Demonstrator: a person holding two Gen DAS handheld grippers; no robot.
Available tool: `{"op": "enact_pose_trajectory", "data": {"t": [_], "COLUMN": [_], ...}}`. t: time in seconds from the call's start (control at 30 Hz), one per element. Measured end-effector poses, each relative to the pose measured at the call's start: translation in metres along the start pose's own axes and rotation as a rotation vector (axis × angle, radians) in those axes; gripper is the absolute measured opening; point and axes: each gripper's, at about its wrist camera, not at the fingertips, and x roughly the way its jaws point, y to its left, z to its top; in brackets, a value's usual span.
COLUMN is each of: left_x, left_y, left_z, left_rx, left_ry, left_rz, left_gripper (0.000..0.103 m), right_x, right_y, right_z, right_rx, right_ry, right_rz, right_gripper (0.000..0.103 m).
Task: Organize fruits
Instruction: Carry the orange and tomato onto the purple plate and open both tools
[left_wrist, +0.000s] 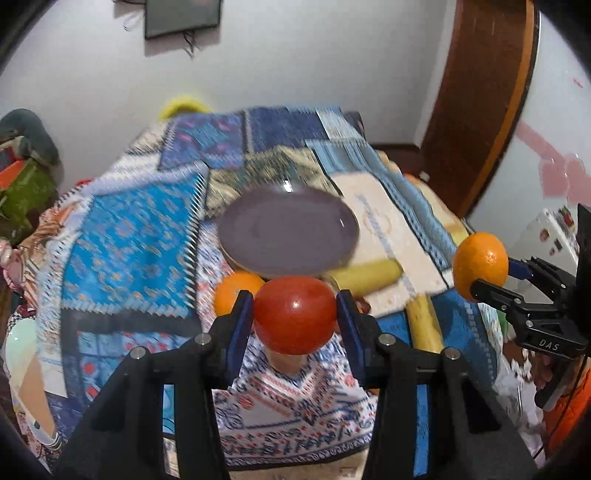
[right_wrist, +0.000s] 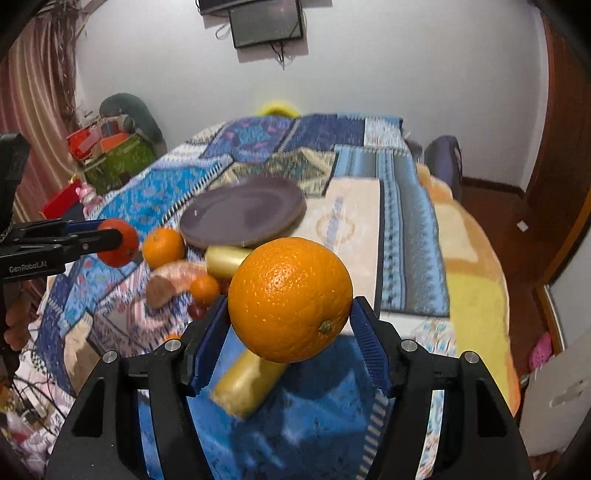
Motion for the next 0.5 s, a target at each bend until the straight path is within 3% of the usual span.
{"op": "enact_pose_trajectory", "data": {"t": [0.5], "left_x": [-0.027], "left_y": [0.025], "left_z": [0.054], "left_rx": [-0.013], "left_ry": [-0.182], "left_rz": [0.034], "left_gripper": [0.046], "right_x": [-0.004], "right_y": [0.024], "right_z": [0.072], "right_rx": [-0.078], "right_ry": [-0.185], "right_rz": [0.007], "right_gripper": [0.063]}}
